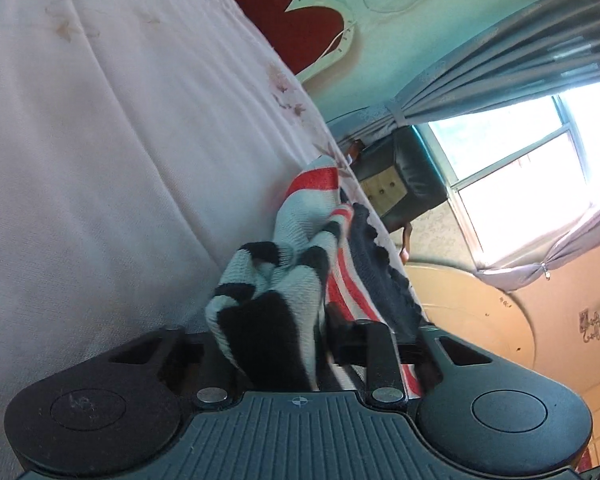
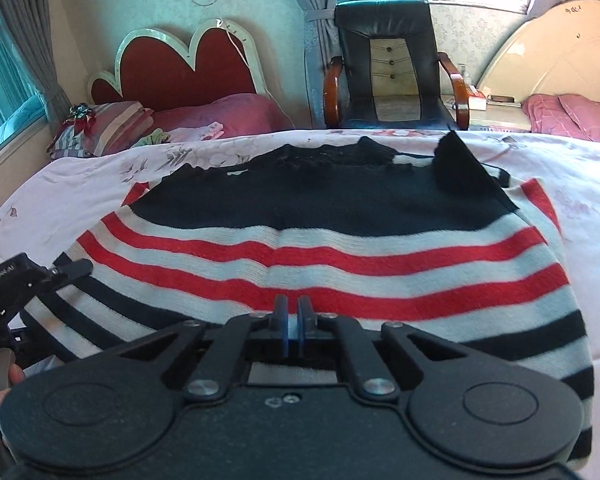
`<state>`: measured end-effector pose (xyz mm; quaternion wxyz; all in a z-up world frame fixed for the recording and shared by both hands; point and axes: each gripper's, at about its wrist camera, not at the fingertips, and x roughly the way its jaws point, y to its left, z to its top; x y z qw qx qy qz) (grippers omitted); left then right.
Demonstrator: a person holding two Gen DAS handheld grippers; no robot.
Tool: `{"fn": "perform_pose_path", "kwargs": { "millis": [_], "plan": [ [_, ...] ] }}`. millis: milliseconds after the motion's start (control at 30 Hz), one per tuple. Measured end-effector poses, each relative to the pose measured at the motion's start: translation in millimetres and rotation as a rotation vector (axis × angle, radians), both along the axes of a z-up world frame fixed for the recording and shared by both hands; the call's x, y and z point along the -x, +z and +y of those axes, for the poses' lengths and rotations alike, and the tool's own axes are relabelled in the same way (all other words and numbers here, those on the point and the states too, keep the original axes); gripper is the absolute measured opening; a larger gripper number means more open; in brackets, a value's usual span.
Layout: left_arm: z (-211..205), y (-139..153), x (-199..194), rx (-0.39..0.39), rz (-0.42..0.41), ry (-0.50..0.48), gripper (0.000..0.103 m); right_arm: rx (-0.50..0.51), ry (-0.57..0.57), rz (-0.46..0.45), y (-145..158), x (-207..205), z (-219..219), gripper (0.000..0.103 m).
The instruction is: Fold small clothes
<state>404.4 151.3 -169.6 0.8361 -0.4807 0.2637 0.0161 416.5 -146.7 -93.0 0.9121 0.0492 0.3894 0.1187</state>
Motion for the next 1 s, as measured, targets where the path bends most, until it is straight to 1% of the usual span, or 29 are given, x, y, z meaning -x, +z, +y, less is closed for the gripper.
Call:
{"fn": "perform_pose_path", "kwargs": {
  "millis": [33,133,200,267,333,367,400,467,500,533,567,600,633,733,800,867,933,1000],
  "plan": [
    [2.4,-3.4,0.9,0.018,-0.016,0.008,0.021,0.008,0.008,-0.001,-1.4,-1.9,3.8,0.005],
    [-2.3,-4.1,1.4,-0.006,-0.035,0.013,0.020,0.039,0.029,-0.017,-6.2,-2.6,10.3,0.005],
    [-1.0,-5.5,4.1,0.029,-0.053,0.024,0.018,0.040,0.032,0.006,-13.1,-5.1,8.9,0.005],
    [2.1,-6.7,10.0,0.096,-0.113,0.038,0.017,0.033,0.037,0.002,-18.2,-5.1,6.0,0.003],
    [3.0,-2.6,19.0,0.109,-0.189,0.040,0.016,0.031,0.044,-0.004,-19.4,-5.0,4.8,0.003],
    [2.2,-2.8,21.8,0.113,-0.210,0.043,0.016,0.030,0.049,-0.006,-19.6,-5.4,4.5,0.003],
    [-0.1,-3.5,21.0,0.097,-0.179,0.049,0.016,0.031,0.056,-0.011,-20.1,-5.8,3.9,0.003],
    [2.4,-12.9,15.4,0.120,-0.074,0.058,0.016,0.029,0.068,-0.022,-21.7,-6.3,3.0,0.003],
    [5.3,-17.2,14.7,0.147,-0.048,0.067,0.016,0.025,0.073,-0.023,-21.8,-7.4,2.4,0.003],
    [5.6,-13.9,15.9,0.147,-0.060,0.070,0.016,0.019,0.075,-0.020,-21.5,-7.4,1.1,0.003],
    [2.4,-4.9,16.0,0.108,-0.077,0.058,0.016,0.010,0.079,-0.015,-20.9,-8.4,-1.3,0.003],
    [-3.7,7.7,14.7,0.053,-0.097,0.034,0.016,-0.003,0.081,-0.009,-20.7,-9.6,-4.2,0.003],
    [-9.9,19.2,12.8,0.020,-0.119,0.007,0.016,-0.024,0.081,-0.002,-21.1,-10.6,-7.8,0.003],
    [-34.5,56.0,6.3,-0.055,-0.180,-0.099,0.016,-0.093,0.078,0.035,-18.5,-14.1,-21.3,0.003],
    [-60.9,78.6,-1.7,-0.116,-0.203,-0.186,0.016,-0.139,0.042,0.036,-12.7,-9.8,-37.5,0.004],
    [-95.9,96.4,-11.6,-0.198,-0.204,-0.270,0.016,-0.180,-0.014,0.013,-6.5,-0.3,-62.6,0.007],
    [-134.8,104.1,-18.0,-0.273,-0.185,-0.343,0.016,-0.237,-0.080,0.006,1.2,7.6,-94.4,0.008],
    [-171.9,101.8,-23.4,-0.320,-0.162,-0.413,0.016,-0.301,-0.147,0.008,8.1,14.3,-129.5,0.017]
  ]
}}
